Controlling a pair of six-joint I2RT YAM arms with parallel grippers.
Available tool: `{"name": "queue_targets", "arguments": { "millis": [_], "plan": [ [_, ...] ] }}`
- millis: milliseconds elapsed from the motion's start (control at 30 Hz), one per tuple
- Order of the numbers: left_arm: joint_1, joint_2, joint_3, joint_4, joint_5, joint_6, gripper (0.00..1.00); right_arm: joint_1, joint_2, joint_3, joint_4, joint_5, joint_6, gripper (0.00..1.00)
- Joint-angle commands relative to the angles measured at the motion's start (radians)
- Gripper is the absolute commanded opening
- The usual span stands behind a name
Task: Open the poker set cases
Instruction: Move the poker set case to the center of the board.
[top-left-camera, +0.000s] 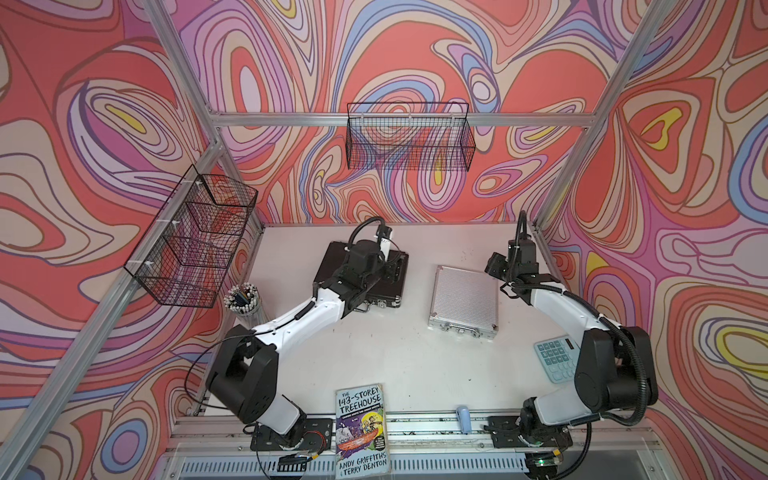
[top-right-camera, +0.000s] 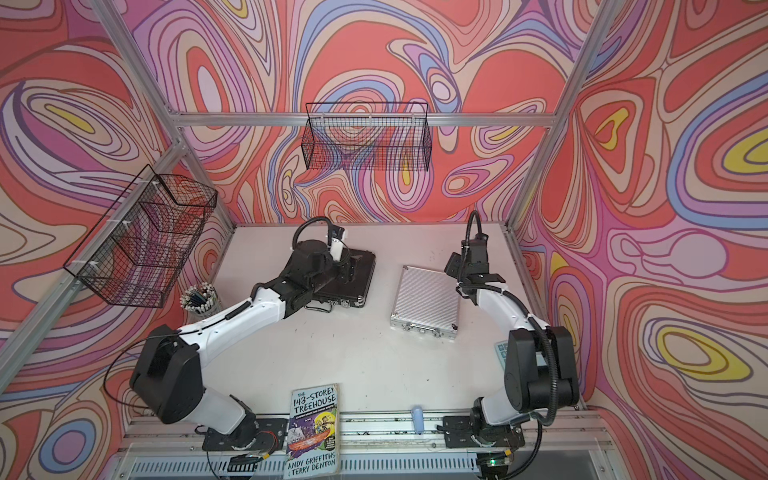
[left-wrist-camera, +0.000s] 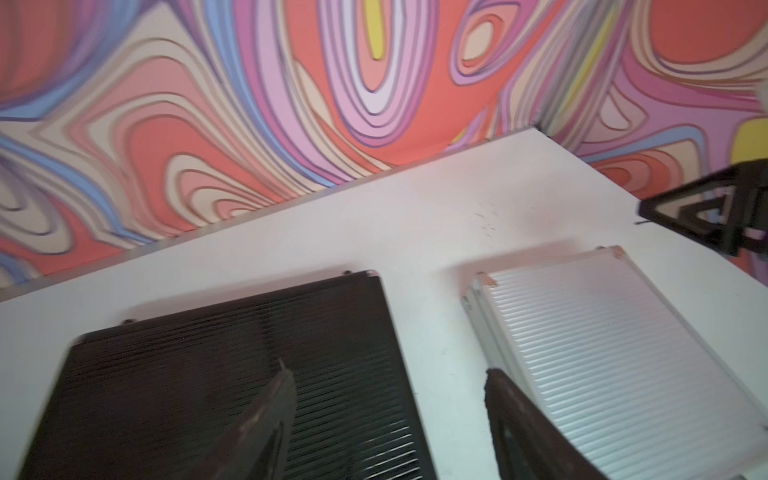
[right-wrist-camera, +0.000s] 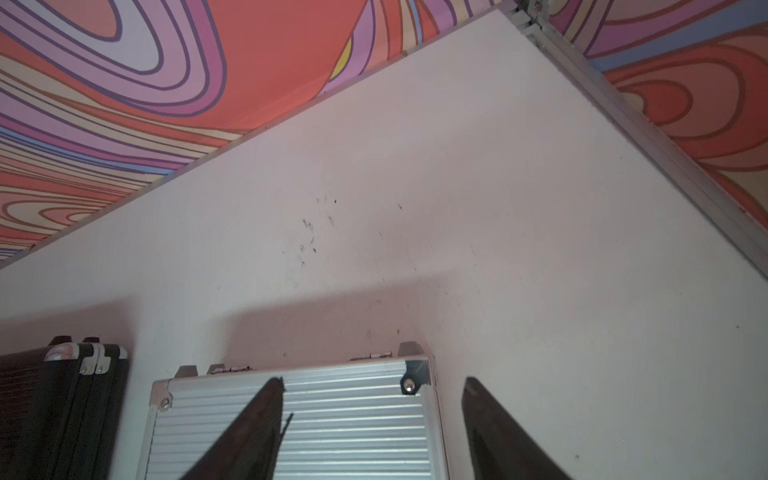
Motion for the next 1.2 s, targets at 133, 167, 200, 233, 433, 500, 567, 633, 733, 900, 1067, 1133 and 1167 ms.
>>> {"name": "queue_targets", "arguments": {
  "millis": [133, 167, 200, 233, 433, 500, 567, 633, 733, 900, 1067, 1133, 1167],
  "plan": [
    [-0.077, 0.174, 0.185, -0.226, 0.239, -0.155, 0.71, -0.047, -0.042, -0.039, -0.126, -0.158, 0.052, 0.66],
    [-0.083, 0.197, 0.194, -0.231, 0.242, -0.175, 0.73, -0.051, -0.045, -0.049, -0.13, -0.162, 0.052, 0.66],
    [-0.089, 0.211, 0.201, -0.233, 0.239, -0.192, 0.74, -0.055, -0.051, -0.059, -0.13, -0.166, 0.052, 0.65],
    [-0.095, 0.231, 0.211, -0.239, 0.237, -0.204, 0.75, -0.062, -0.055, -0.072, -0.132, -0.174, 0.054, 0.65],
    [-0.117, 0.329, 0.297, -0.318, 0.216, -0.21, 0.75, -0.09, -0.062, -0.134, -0.127, -0.205, 0.057, 0.62],
    [-0.12, 0.36, 0.329, -0.361, 0.216, -0.215, 0.75, -0.097, -0.058, -0.153, -0.109, -0.226, 0.066, 0.6],
    [-0.122, 0.387, 0.347, -0.374, 0.217, -0.23, 0.75, -0.101, -0.051, -0.171, -0.08, -0.254, 0.077, 0.58],
    [-0.124, 0.406, 0.358, -0.376, 0.224, -0.243, 0.74, -0.102, -0.047, -0.184, -0.054, -0.277, 0.084, 0.55],
    [-0.123, 0.435, 0.371, -0.363, 0.246, -0.261, 0.74, -0.102, -0.038, -0.201, -0.018, -0.309, 0.092, 0.51],
    [-0.127, 0.493, 0.401, -0.352, 0.29, -0.284, 0.69, -0.103, -0.024, -0.222, 0.023, -0.338, 0.104, 0.46],
    [-0.134, 0.542, 0.436, -0.361, 0.307, -0.285, 0.63, -0.105, 0.0, -0.237, 0.063, -0.354, 0.12, 0.43],
    [-0.135, 0.556, 0.448, -0.365, 0.31, -0.288, 0.59, -0.104, 0.011, -0.235, 0.077, -0.369, 0.123, 0.42],
    [-0.134, 0.561, 0.452, -0.36, 0.315, -0.292, 0.56, -0.105, 0.018, -0.234, 0.085, -0.378, 0.125, 0.4]
  ]
}}
